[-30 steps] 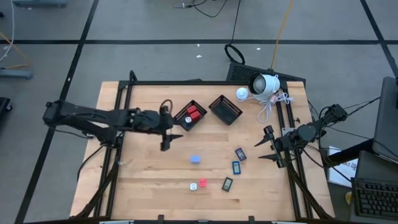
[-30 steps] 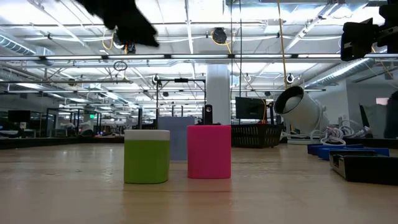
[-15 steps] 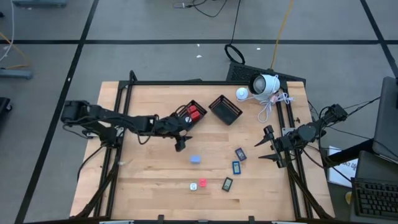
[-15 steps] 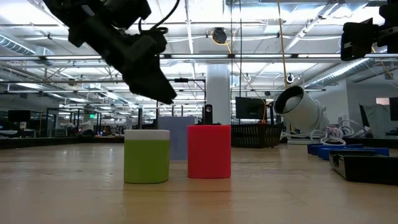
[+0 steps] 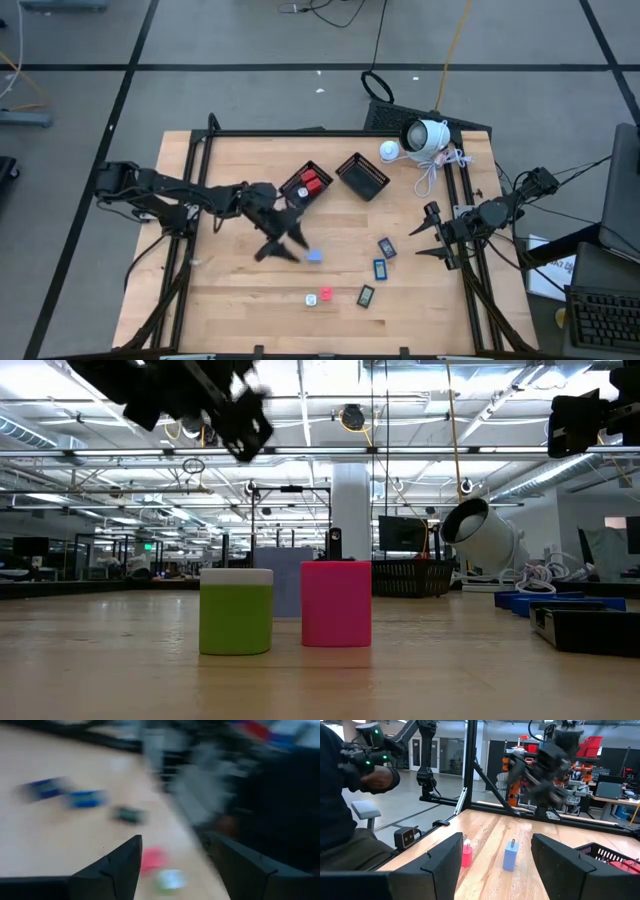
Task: Pick & Place Office items
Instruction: Put the blue charger adapter into the left black bin
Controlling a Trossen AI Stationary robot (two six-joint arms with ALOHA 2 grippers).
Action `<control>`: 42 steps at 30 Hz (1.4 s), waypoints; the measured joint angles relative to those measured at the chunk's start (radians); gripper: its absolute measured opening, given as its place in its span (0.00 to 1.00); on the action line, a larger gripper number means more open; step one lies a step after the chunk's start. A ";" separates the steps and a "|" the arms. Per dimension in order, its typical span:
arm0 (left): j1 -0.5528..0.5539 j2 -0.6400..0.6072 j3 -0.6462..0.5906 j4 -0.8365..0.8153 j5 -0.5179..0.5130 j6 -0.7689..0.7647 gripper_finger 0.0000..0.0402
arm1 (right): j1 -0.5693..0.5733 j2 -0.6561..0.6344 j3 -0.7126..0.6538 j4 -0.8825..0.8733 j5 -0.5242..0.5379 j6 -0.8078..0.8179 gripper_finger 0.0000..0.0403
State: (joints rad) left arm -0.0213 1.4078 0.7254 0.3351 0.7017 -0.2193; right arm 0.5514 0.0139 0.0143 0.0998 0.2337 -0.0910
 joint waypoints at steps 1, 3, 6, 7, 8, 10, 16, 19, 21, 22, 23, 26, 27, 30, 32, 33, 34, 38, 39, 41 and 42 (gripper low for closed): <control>-0.011 -0.001 0.000 0.018 0.041 0.016 0.58 | 0.000 0.000 0.000 0.000 0.000 0.000 0.56; -0.030 -0.001 0.000 0.029 0.051 0.043 0.56 | 0.000 0.000 0.000 0.000 0.000 0.000 0.56; -0.045 0.000 0.000 0.034 0.004 0.061 0.54 | 0.000 0.000 0.000 0.000 0.000 0.000 0.56; -0.048 0.000 0.000 0.035 -0.007 0.061 0.53 | 0.000 0.000 0.000 0.000 0.000 0.000 0.56; -0.049 0.000 0.000 0.034 -0.012 0.058 0.52 | 0.000 0.000 0.000 0.000 0.000 0.000 0.56; -0.049 0.000 0.000 0.034 -0.013 0.040 0.50 | 0.000 0.000 0.000 0.000 0.000 0.000 0.56; -0.069 0.000 0.000 0.148 0.020 -0.081 0.47 | 0.000 0.000 0.000 0.000 0.000 0.000 0.56; -0.091 0.000 0.000 0.197 0.034 -0.069 0.45 | 0.000 0.000 0.000 0.000 0.000 0.000 0.56; -0.103 0.000 0.000 0.199 0.034 -0.039 0.44 | 0.000 0.000 0.000 0.000 0.000 0.000 0.56; -0.109 0.000 0.000 0.199 0.034 -0.027 0.44 | 0.000 0.000 0.000 0.000 0.000 0.000 0.56; -0.114 0.000 0.000 0.200 0.034 -0.022 0.43 | 0.000 0.000 0.000 0.000 0.000 0.000 0.56; -0.121 0.000 0.000 0.200 0.030 -0.019 0.42 | 0.000 0.000 0.000 0.000 0.000 0.000 0.56; -0.121 0.000 0.000 0.200 0.026 -0.019 0.41 | 0.000 0.000 0.000 0.000 0.000 0.000 0.56; -0.120 0.000 0.000 0.198 -0.002 -0.019 0.39 | 0.000 0.000 0.000 0.000 0.000 0.000 0.56; -0.122 0.000 0.000 0.173 -0.053 -0.020 0.38 | 0.000 0.000 0.000 0.000 0.000 0.000 0.56; -0.126 0.000 0.000 0.149 -0.096 -0.020 0.38 | 0.000 0.000 0.000 0.000 0.000 0.000 0.56; -0.129 0.000 0.000 0.119 -0.141 -0.019 0.37 | 0.000 0.000 0.000 0.000 0.000 0.000 0.56; -0.140 0.000 0.014 0.000 -0.276 -0.027 0.36 | 0.000 0.000 0.000 0.000 0.000 0.000 0.56; -0.143 0.000 0.029 -0.040 -0.311 -0.031 0.36 | 0.000 0.000 0.000 0.000 0.000 0.000 0.56; -0.153 0.001 0.073 -0.139 -0.394 -0.054 0.36 | 0.000 0.000 0.000 0.000 0.000 0.000 0.56; -0.159 0.001 0.100 -0.187 -0.440 -0.055 0.38 | 0.000 0.000 0.000 0.000 0.000 0.000 0.56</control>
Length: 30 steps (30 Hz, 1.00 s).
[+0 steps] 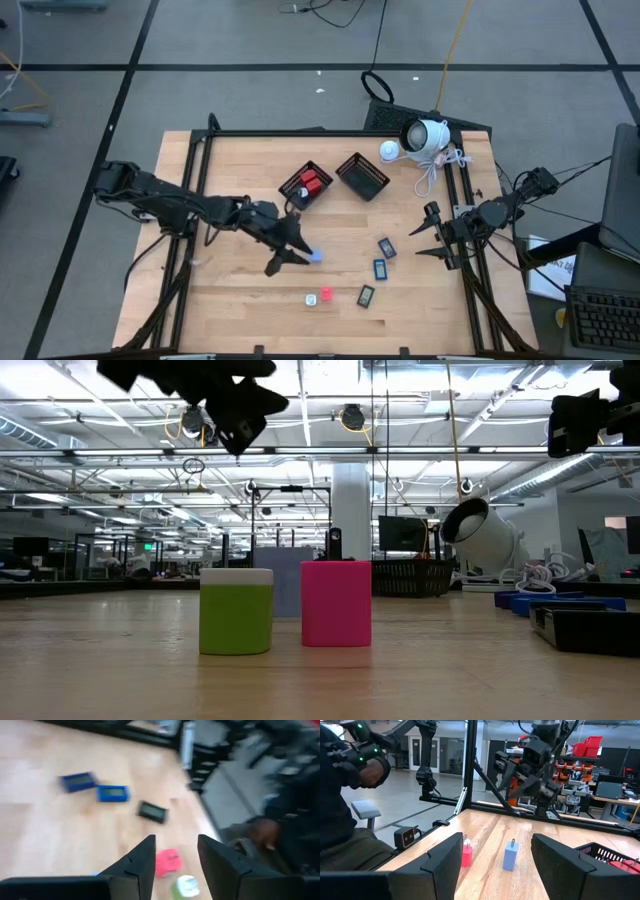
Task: Pick & Place Office items
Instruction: Put the blue charger adapter into the left black bin
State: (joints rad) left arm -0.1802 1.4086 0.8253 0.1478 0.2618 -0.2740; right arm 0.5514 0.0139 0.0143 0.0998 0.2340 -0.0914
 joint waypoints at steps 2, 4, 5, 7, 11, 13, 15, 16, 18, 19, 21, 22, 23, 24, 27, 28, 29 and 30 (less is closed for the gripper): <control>-0.015 0.000 0.054 -0.102 -0.080 0.005 0.41 | 0.000 0.000 0.000 0.000 0.000 0.000 0.56; -0.029 0.013 0.101 -0.186 -0.140 0.038 0.45 | 0.000 0.000 0.000 0.000 0.000 0.000 0.56; -0.037 0.020 0.120 -0.224 -0.162 0.064 0.47 | 0.000 0.000 0.000 0.000 0.000 0.000 0.56; -0.047 0.041 0.139 -0.273 -0.193 0.109 0.52 | 0.000 0.000 0.000 0.000 0.000 0.000 0.56; -0.054 0.111 0.145 -0.274 -0.226 0.134 0.59 | 0.000 0.000 0.000 0.000 0.000 0.000 0.56; -0.056 0.152 0.145 -0.261 -0.244 0.135 0.62 | 0.000 0.000 0.000 0.000 0.000 0.000 0.56; -0.056 0.195 0.145 -0.252 -0.261 0.135 0.65 | 0.000 0.000 0.000 -0.001 0.000 0.000 0.56; -0.056 0.217 0.145 -0.247 -0.267 0.136 0.66 | 0.000 0.000 0.000 -0.001 0.000 0.000 0.56; -0.056 0.261 0.145 -0.246 -0.272 0.143 0.67 | 0.000 0.000 0.000 0.000 0.000 0.000 0.56; -0.056 0.283 0.144 -0.240 -0.272 0.149 0.68 | 0.000 0.000 0.000 0.000 0.000 0.000 0.56; -0.056 0.321 0.144 -0.221 -0.273 0.158 0.69 | 0.000 0.000 0.000 0.000 0.000 0.000 0.56; -0.056 0.338 0.144 -0.208 -0.274 0.161 0.69 | 0.000 0.000 0.000 0.000 0.000 0.000 0.56; -0.056 0.354 0.144 -0.193 -0.274 0.161 0.68 | 0.000 0.000 0.000 0.000 0.000 0.000 0.56; -0.056 0.367 0.144 -0.181 -0.274 0.161 0.68 | 0.000 0.000 0.000 0.000 0.000 0.000 0.56; -0.056 0.398 0.144 -0.156 -0.275 0.161 0.67 | 0.000 0.000 0.000 0.000 0.000 0.000 0.56; -0.056 0.401 0.144 -0.155 -0.274 0.162 0.66 | 0.000 0.000 0.000 0.000 0.000 0.000 0.56; -0.056 0.402 0.144 -0.155 -0.274 0.162 0.65 | 0.000 0.000 0.000 0.000 0.000 0.000 0.56; -0.056 0.402 0.144 -0.153 -0.274 0.163 0.65 | 0.000 0.000 0.000 0.000 0.000 0.000 0.56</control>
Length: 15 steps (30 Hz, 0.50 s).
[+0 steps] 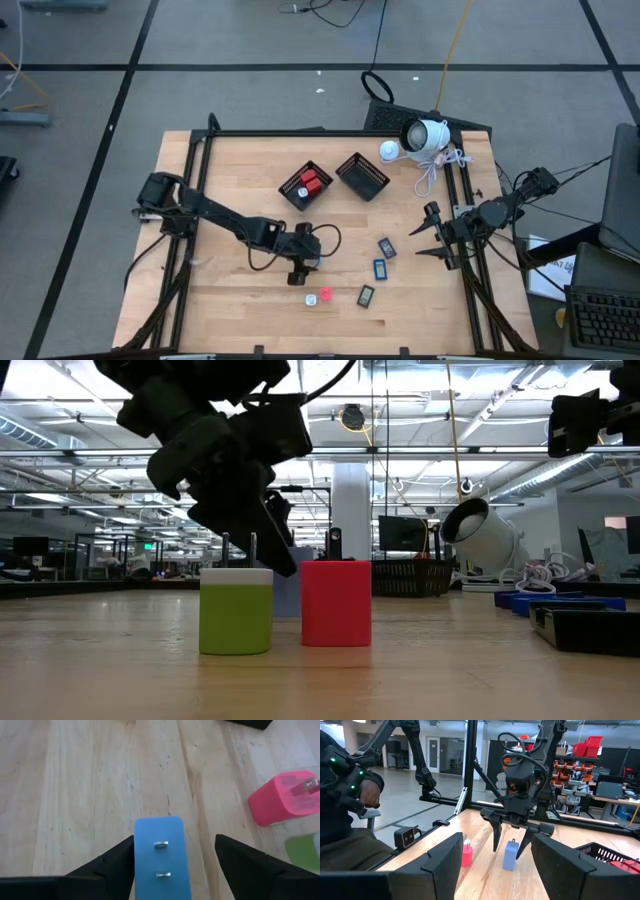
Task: Pick & Place Office items
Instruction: Put the blue charger adapter into the left black bin
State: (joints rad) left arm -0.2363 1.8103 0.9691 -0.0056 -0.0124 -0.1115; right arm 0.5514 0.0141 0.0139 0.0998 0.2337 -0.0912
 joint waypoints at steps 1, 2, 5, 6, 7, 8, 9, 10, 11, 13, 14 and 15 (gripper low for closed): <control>0.000 0.000 0.000 0.001 -0.003 0.002 0.64 | 0.000 0.000 0.000 0.000 0.000 0.000 0.56; 0.000 -0.001 0.000 0.000 -0.012 0.005 0.63 | 0.000 0.000 0.000 0.000 0.000 0.000 0.56; 0.001 -0.009 -0.001 0.009 -0.047 0.005 0.60 | 0.000 0.000 0.000 0.000 0.000 0.000 0.56; 0.002 -0.011 0.000 0.013 -0.056 0.005 0.59 | 0.000 0.000 0.000 0.000 0.000 0.000 0.56; 0.002 -0.012 0.000 0.011 -0.067 0.005 0.58 | 0.000 0.000 0.000 0.000 0.000 0.000 0.56; 0.002 -0.013 0.000 0.010 -0.073 0.005 0.57 | 0.000 0.000 0.000 0.000 0.000 0.000 0.56; 0.002 -0.013 0.000 0.009 -0.082 0.005 0.56 | 0.000 0.000 0.000 0.000 0.000 0.000 0.56; 0.002 -0.013 0.000 0.007 -0.087 0.005 0.55 | 0.000 0.000 0.000 0.000 0.000 0.000 0.56; 0.002 -0.013 0.000 0.006 -0.087 0.005 0.54 | 0.000 0.000 0.000 0.000 0.000 0.000 0.56; 0.002 -0.013 0.000 0.007 -0.087 0.005 0.52 | 0.000 0.000 0.000 0.000 0.000 0.000 0.56; 0.002 -0.013 0.000 0.007 -0.087 0.005 0.51 | 0.000 0.000 0.000 0.000 0.000 0.000 0.56; 0.002 -0.013 0.000 0.007 -0.086 0.005 0.50 | 0.000 0.000 0.000 0.000 0.000 0.000 0.56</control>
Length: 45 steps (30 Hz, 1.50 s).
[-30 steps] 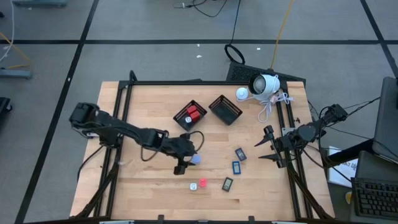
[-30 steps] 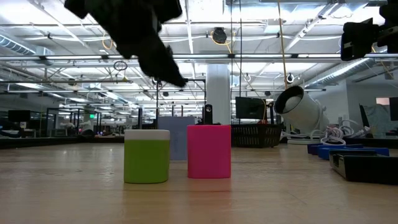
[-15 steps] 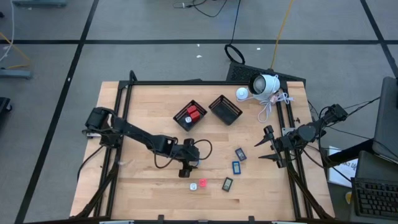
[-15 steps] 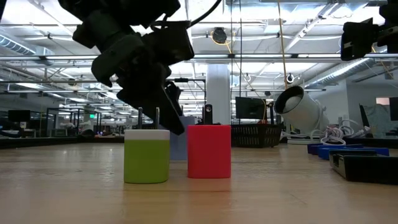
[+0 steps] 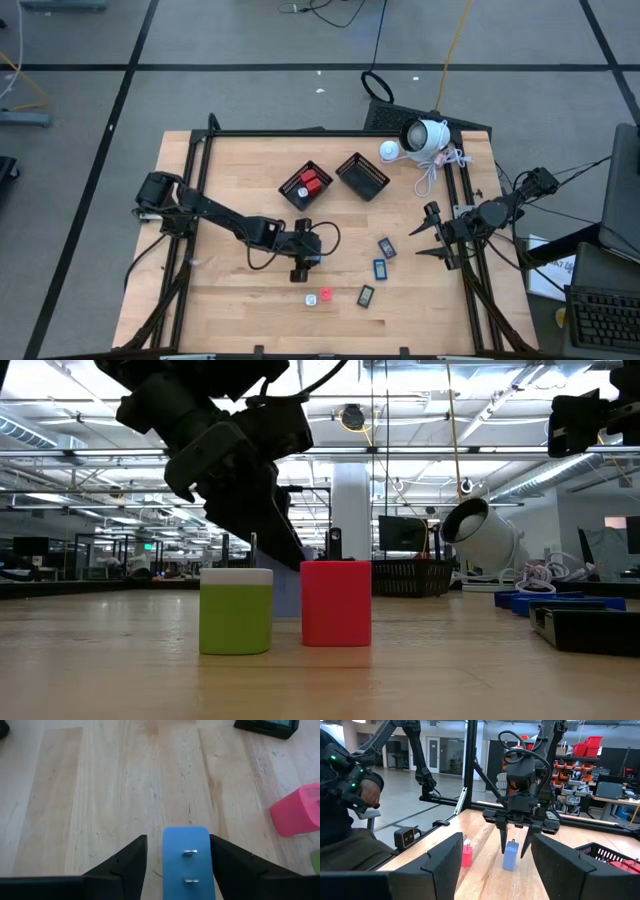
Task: Pick & Place Office items
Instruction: Put the blue charger adapter into the left black bin
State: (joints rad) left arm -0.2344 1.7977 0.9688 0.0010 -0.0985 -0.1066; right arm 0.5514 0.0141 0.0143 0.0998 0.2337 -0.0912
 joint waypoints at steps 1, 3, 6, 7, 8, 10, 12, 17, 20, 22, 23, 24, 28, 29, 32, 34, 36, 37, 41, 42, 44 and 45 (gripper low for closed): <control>0.000 0.000 0.000 0.000 0.001 0.000 0.49 | 0.000 0.000 0.000 0.000 0.000 0.000 0.56; 0.000 0.000 0.000 -0.008 0.001 0.000 0.47 | 0.000 0.000 0.000 0.000 0.000 0.000 0.56; 0.000 0.000 0.000 -0.037 0.001 -0.005 0.44 | 0.000 0.000 0.000 0.000 0.000 0.000 0.56; 0.000 0.000 0.000 -0.047 0.001 -0.007 0.43 | 0.000 0.000 0.000 0.000 0.000 0.000 0.56; 0.000 0.000 0.000 -0.055 0.001 -0.007 0.42 | 0.000 0.000 0.000 0.000 0.000 0.000 0.56; 0.000 0.000 0.000 -0.066 0.001 -0.007 0.40 | 0.000 0.000 0.000 0.000 0.000 0.000 0.56; 0.000 0.000 0.000 -0.069 0.001 -0.007 0.38 | 0.000 0.000 0.000 0.000 0.000 0.000 0.56; 0.000 0.000 0.000 -0.058 0.001 -0.006 0.36 | 0.000 0.000 0.000 0.000 0.000 0.000 0.56; 0.000 0.000 0.000 -0.058 0.001 -0.006 0.35 | 0.000 0.000 0.000 0.000 0.000 0.000 0.56; 0.000 0.000 0.000 -0.058 0.001 -0.005 0.35 | 0.000 0.000 0.000 0.000 0.000 0.000 0.56; 0.000 0.000 0.000 -0.058 0.001 -0.003 0.36 | 0.000 0.000 0.000 0.000 0.000 0.000 0.56; 0.000 0.000 0.000 -0.058 0.001 0.000 0.36 | 0.000 0.000 0.000 0.000 0.000 0.000 0.56; 0.000 0.000 0.000 -0.056 0.001 0.007 0.40 | 0.000 0.000 0.000 0.000 0.000 0.000 0.56; 0.000 0.000 0.000 -0.056 0.001 0.007 0.41 | 0.000 0.000 0.000 0.000 0.000 0.000 0.56; 0.000 0.000 0.000 -0.056 0.002 0.007 0.43 | 0.000 0.000 0.000 0.000 0.000 0.000 0.56; 0.000 0.000 0.000 -0.056 0.001 0.000 0.44 | 0.000 0.000 0.000 0.000 0.000 0.000 0.56; 0.000 0.000 0.000 -0.056 0.001 0.000 0.45 | 0.000 0.000 0.000 0.000 0.000 0.000 0.56; 0.000 0.000 0.000 -0.056 0.001 0.000 0.45 | 0.000 0.000 0.000 0.000 0.000 0.000 0.56; 0.000 -0.001 0.014 -0.058 0.003 0.000 0.46 | 0.000 0.000 0.000 0.000 0.000 0.000 0.56; 0.000 -0.001 0.021 -0.057 0.003 0.000 0.46 | 0.000 0.000 0.000 0.000 0.000 0.000 0.56; 0.000 -0.002 0.030 -0.056 0.003 0.000 0.46 | 0.000 0.000 0.000 0.000 0.000 0.000 0.56; 0.000 -0.002 0.033 -0.060 0.003 0.001 0.46 | 0.000 0.000 0.000 0.000 0.000 0.000 0.56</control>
State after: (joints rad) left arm -0.2340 1.7962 1.0020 -0.0588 -0.0959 -0.1052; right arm 0.5517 0.0140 0.0139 0.0998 0.2340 -0.0910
